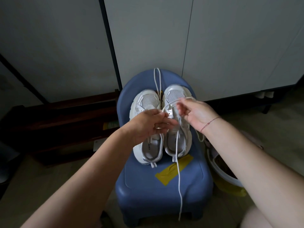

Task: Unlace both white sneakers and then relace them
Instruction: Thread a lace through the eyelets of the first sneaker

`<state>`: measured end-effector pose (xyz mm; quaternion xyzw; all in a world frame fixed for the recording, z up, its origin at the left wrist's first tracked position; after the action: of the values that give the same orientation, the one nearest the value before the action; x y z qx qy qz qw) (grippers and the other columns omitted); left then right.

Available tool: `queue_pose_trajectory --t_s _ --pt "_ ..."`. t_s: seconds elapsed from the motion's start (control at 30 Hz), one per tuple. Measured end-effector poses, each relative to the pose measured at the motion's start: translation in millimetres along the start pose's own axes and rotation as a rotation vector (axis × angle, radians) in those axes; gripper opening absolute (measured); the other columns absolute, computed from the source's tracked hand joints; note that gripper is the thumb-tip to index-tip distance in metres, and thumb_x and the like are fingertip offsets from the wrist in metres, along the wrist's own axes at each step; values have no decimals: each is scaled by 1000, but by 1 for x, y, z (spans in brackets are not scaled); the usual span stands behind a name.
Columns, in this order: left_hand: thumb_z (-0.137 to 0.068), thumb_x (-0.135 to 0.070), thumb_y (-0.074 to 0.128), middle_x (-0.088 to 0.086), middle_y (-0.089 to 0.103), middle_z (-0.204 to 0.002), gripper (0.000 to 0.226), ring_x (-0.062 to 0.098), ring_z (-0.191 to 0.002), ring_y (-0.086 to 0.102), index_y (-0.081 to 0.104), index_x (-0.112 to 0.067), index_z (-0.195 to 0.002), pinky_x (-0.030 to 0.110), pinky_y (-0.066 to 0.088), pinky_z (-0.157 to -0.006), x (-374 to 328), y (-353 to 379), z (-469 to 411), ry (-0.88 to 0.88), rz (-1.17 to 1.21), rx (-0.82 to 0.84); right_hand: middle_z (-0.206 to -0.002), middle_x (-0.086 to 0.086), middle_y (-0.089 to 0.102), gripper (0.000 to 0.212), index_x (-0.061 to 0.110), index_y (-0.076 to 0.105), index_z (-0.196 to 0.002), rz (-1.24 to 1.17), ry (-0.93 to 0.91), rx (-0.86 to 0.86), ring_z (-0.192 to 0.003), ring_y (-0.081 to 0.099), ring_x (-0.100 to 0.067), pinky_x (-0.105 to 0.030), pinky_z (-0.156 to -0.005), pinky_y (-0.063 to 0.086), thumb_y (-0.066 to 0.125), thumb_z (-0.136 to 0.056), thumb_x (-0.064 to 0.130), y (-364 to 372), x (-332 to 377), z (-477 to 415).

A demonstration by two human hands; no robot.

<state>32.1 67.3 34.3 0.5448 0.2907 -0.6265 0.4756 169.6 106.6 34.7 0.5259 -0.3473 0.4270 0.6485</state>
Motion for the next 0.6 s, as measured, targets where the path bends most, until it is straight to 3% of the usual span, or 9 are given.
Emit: queue_pose_trajectory --t_s 0.07,0.13,0.23,0.37,0.5,0.6 --pt "-106 -15 35 3 76 -87 17 12 -77 72 47 -12 -94 22 56 -70 -3 -13 -7 8 62 -91 -86 -9 64 20 -4 63 -107 359 -42 -78 -79 61 -20 -29 -78 52 58 -89 2 -4 -6 -4" --pt "-105 -16 40 5 75 -91 14 12 -80 72 47 -12 -94 24 56 -73 -7 -29 -17 44 91 -203 -96 -15 68 19 -3 67 -101 717 -127 -146 -91 64 -28 -38 -89 51 62 -85 5 -2 -5 -8" --pt "-100 -15 53 3 66 -79 12 11 -70 61 59 -9 -92 21 51 -68 -11 -48 -31 113 39 -366 -90 -21 70 19 2 72 -90 922 -193 -165 -89 65 -36 -47 -85 53 59 -85 15 5 -4 -14" --pt "-93 -11 63 -3 56 -54 11 8 -48 49 66 -5 -84 17 45 -47 -5 -52 -45 125 127 -465 -77 -18 71 31 2 74 -83 946 -226 -213 -69 66 -28 -37 -71 54 63 -87 31 0 -3 -23" --pt "-92 -5 63 0 60 -55 16 10 -52 55 63 -4 -75 19 53 -57 1 -49 -56 132 221 -471 -53 -9 61 44 7 70 -63 1044 -229 -285 -58 62 -27 -32 -56 48 65 -82 47 0 -10 -36" --pt "-91 -1 62 0 65 -59 10 8 -54 61 64 0 -81 16 56 -61 2 -49 -59 144 219 -464 -50 -4 52 37 11 66 -60 1110 -265 -356 -61 58 -29 -28 -52 39 62 -85 38 -2 -12 -38"
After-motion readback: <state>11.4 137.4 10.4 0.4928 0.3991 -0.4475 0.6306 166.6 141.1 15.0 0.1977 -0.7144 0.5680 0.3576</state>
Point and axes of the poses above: each hand's wrist, its own z-axis away from the middle knuckle, its own y-axis out of the palm, x = y × z, the point moved 8 cm from there along -z, towards the middle knuckle
